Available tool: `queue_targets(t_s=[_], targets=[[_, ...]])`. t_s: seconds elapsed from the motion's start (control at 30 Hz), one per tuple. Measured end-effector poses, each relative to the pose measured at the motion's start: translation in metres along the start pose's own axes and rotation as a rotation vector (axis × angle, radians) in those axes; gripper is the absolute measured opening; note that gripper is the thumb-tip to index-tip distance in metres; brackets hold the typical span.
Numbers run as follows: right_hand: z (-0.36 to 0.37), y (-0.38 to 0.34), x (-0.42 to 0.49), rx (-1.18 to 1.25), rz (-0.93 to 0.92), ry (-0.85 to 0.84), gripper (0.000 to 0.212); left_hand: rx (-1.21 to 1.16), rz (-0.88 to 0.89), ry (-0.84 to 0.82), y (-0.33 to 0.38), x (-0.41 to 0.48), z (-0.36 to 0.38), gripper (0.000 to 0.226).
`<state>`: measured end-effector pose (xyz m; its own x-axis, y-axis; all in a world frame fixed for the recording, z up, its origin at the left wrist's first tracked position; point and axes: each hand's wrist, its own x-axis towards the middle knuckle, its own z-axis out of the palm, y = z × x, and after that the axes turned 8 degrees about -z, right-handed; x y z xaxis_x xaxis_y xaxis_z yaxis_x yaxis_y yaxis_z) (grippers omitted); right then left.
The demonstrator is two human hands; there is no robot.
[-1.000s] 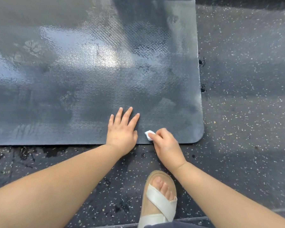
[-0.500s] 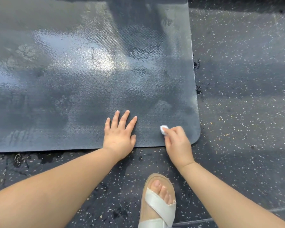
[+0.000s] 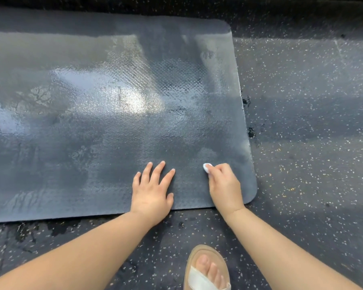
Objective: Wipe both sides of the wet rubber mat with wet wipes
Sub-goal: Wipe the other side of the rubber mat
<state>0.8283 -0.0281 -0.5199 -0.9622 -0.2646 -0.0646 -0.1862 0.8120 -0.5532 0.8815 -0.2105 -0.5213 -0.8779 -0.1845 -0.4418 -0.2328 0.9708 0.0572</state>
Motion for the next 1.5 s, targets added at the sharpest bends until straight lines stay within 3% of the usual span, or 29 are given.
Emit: queue_targets(t_s=[0.13,0.2,0.33,0.43,0.5,0.6,0.67,0.73,0.83,0.93,1.0,1.13,1.17,1.23,1.33,1.4,1.5], targets=[[0.009,-0.011,0.015,-0.088,-0.41,-0.265,0.022,-0.06,-0.009,0.113,0.0,0.01,-0.014,0.048],[-0.007,0.013,0.034,-0.125,-0.319,-0.208,0.028,-0.068,-0.002,0.133,-0.001,0.02,-0.019,0.049],[-0.036,0.053,0.055,-0.137,0.047,0.184,0.02,0.016,0.002,0.015,-0.005,0.039,-0.02,0.068],[-0.024,0.034,0.059,-0.041,0.213,0.18,0.021,0.06,0.014,-0.023,-0.009,0.042,-0.016,0.075],[-0.003,0.008,0.053,0.06,0.113,0.097,0.016,0.075,0.025,-0.025,-0.011,0.041,-0.015,0.077],[0.023,-0.026,0.039,0.026,-0.236,-0.181,0.021,0.078,0.026,-0.009,-0.012,0.041,-0.015,0.078],[0.017,-0.018,0.047,0.013,-0.316,-0.22,0.024,0.083,0.026,0.004,-0.012,0.041,-0.014,0.078],[-0.004,0.005,0.062,-0.007,-0.203,-0.125,0.023,0.085,0.028,0.002,-0.013,0.041,-0.013,0.078],[-0.031,0.043,0.078,-0.027,0.06,0.152,0.019,0.086,0.031,0.003,-0.014,0.04,-0.011,0.077],[-0.026,0.039,0.08,0.0,0.191,0.203,0.021,0.103,0.035,0.015,-0.013,0.039,-0.008,0.077],[-0.006,0.017,0.073,0.019,0.083,0.133,0.024,0.105,0.035,0.019,-0.013,0.038,-0.006,0.077],[0.024,-0.018,0.051,-0.016,-0.342,-0.22,0.029,0.097,0.032,0.023,-0.014,0.038,-0.005,0.077],[0.019,-0.013,0.056,-0.041,-0.375,-0.24,0.027,0.1,0.032,0.023,-0.014,0.038,-0.005,0.077],[-0.002,0.012,0.072,-0.072,-0.292,-0.112,0.023,0.105,0.031,0.019,-0.014,0.038,-0.005,0.076],[-0.031,0.051,0.095,-0.112,0.0,0.188,0.021,0.102,0.019,0.04,-0.012,0.041,-0.009,0.073],[-0.03,0.054,0.1,-0.114,0.159,0.222,0.023,0.082,0.004,0.079,-0.009,0.045,-0.013,0.071],[-0.001,0.019,0.085,-0.097,0.015,0.135,0.026,0.001,-0.026,0.127,-0.004,0.054,-0.021,0.067]])
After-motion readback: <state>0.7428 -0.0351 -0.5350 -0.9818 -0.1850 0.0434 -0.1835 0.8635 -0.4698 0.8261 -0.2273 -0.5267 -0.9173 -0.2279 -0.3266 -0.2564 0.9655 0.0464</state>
